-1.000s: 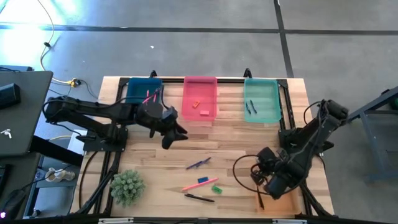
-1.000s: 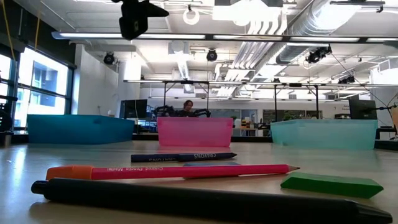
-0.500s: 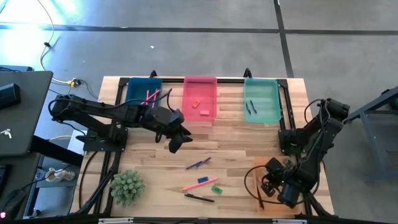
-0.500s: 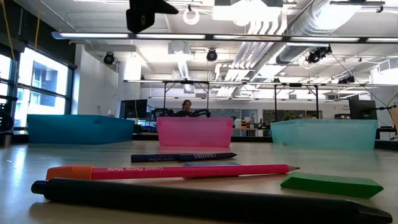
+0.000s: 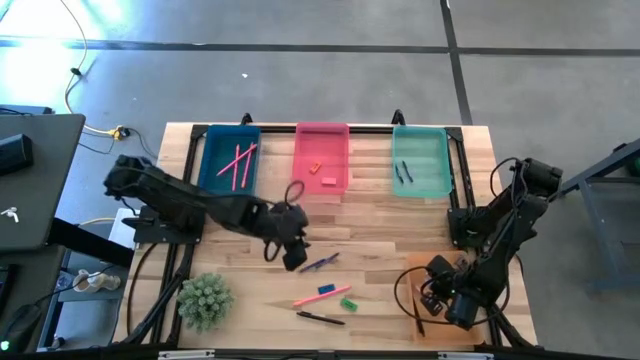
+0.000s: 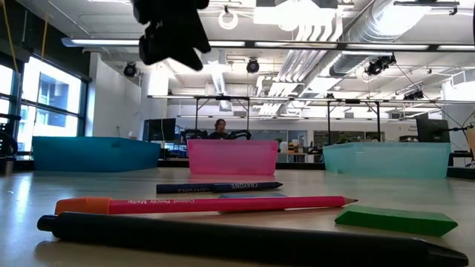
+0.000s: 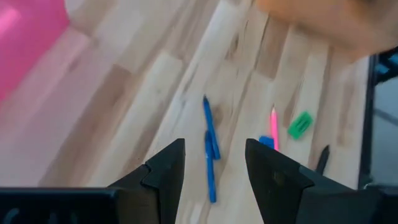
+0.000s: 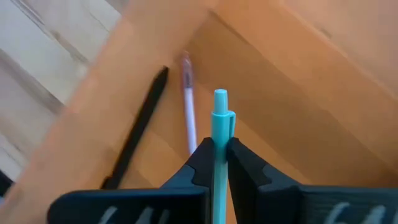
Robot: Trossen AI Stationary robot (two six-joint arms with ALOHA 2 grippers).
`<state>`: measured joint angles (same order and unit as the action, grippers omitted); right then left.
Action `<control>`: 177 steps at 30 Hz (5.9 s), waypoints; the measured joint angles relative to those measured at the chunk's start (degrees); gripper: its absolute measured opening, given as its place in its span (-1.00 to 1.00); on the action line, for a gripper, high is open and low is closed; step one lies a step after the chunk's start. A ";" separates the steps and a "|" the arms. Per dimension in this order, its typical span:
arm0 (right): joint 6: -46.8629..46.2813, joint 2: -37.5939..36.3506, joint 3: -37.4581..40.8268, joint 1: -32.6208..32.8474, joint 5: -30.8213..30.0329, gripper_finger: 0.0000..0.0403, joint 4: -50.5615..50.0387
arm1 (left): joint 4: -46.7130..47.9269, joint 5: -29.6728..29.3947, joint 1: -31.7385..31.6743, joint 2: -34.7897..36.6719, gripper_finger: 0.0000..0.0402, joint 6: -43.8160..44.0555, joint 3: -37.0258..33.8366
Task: Sort crayons/erasers/pens/pencils in bins
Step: Put the light blue pen into the orange bin, then put the blue crayon into the green bin
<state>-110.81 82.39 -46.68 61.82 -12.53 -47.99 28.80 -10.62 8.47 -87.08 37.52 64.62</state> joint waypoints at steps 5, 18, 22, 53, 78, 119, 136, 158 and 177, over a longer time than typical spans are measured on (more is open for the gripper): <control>-0.01 0.00 0.07 -0.33 1.14 -0.94 -0.65 | -0.03 -1.46 2.05 -5.09 -0.22 2.80 0.00; 0.18 0.00 0.07 -2.30 2.60 -0.94 -1.73 | -0.31 -0.32 5.01 -15.51 -0.22 5.82 -0.02; 0.20 0.00 0.07 -2.76 2.62 -0.94 -2.28 | -0.45 -0.32 5.53 -16.55 -0.22 5.82 0.00; 0.25 0.02 0.07 -5.33 5.28 -0.25 -3.02 | -3.43 -0.31 5.84 -19.95 -0.22 4.31 -0.02; -1.26 0.04 0.07 -5.33 5.03 -0.25 -4.11 | -5.20 -1.43 5.86 -24.48 -0.39 7.11 0.22; 19.67 -8.68 -11.92 -5.60 -19.03 -0.25 -3.29 | -19.69 7.03 -3.56 -11.73 -0.99 -1.91 -0.13; 37.80 -8.68 -14.19 -10.50 -34.12 -0.25 4.42 | -48.93 11.97 -4.72 -11.31 -1.00 -6.04 -0.09; 60.67 -8.68 -14.19 -19.99 -44.92 -0.25 23.51 | -59.13 11.99 -4.72 -11.27 -1.00 -16.23 -0.04; 68.43 -8.68 -14.19 -26.30 -38.86 -0.31 32.85 | -59.13 13.48 -5.33 -11.27 -0.99 -16.30 -0.04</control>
<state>-42.38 73.71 -60.86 35.52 -51.39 -15.14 -30.33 2.85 3.14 -98.35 21.21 64.58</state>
